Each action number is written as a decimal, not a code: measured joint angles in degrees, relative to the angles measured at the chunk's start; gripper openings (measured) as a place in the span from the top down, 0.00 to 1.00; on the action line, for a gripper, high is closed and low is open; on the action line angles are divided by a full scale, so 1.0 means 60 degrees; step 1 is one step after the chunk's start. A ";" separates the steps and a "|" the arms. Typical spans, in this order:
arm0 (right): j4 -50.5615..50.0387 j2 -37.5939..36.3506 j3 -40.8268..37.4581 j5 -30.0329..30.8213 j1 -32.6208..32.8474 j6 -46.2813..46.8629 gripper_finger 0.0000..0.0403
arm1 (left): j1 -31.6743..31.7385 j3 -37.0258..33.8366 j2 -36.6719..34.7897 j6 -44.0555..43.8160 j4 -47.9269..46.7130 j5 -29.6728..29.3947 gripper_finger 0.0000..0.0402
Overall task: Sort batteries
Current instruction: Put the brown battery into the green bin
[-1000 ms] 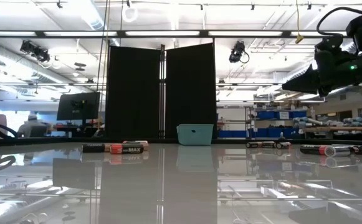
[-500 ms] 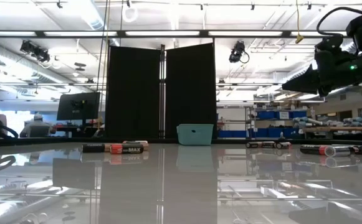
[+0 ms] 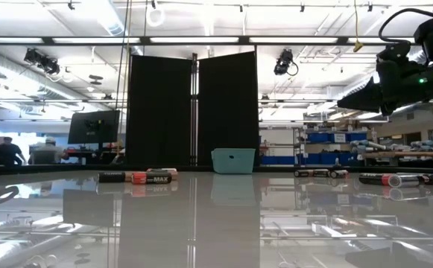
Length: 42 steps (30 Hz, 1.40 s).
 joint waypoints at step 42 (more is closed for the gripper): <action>0.0003 0.0004 -0.0002 0.0001 -0.0001 -0.0003 0.90 | 0.8172 -0.3892 -0.0913 1.2838 0.8177 0.0692 0.97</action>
